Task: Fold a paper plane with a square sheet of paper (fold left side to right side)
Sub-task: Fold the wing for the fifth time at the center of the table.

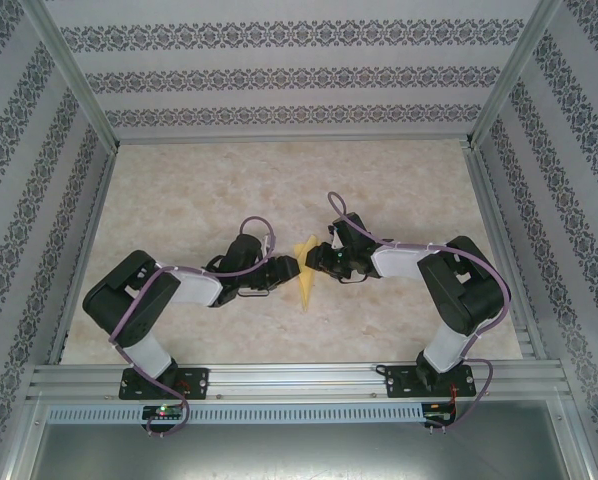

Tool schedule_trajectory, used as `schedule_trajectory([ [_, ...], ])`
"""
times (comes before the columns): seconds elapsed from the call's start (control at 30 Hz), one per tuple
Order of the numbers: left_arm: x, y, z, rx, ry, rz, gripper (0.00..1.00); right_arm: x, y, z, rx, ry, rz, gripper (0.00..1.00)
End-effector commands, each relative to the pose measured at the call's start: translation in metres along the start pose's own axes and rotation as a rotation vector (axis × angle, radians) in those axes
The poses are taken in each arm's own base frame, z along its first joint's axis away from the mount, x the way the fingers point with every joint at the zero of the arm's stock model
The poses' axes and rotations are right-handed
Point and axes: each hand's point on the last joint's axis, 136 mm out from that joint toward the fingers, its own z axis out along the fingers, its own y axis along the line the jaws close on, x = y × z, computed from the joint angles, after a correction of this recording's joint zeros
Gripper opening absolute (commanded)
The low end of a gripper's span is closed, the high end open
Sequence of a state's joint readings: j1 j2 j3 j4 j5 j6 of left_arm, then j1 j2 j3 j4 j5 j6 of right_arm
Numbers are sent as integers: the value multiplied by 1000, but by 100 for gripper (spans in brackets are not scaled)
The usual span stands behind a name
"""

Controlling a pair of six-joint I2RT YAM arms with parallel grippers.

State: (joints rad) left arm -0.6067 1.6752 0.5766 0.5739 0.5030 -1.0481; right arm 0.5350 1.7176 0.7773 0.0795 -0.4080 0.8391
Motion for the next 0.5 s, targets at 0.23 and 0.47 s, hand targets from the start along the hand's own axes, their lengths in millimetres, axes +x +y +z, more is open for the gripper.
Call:
schedule_trajectory([
  [0.23, -9, 0, 14, -4, 28, 16, 34, 12, -17, 9, 75, 35, 3, 41],
  [0.47, -9, 5, 16, -27, 30, 16, 24, 10, -14, 8, 68, 32, -1, 41],
])
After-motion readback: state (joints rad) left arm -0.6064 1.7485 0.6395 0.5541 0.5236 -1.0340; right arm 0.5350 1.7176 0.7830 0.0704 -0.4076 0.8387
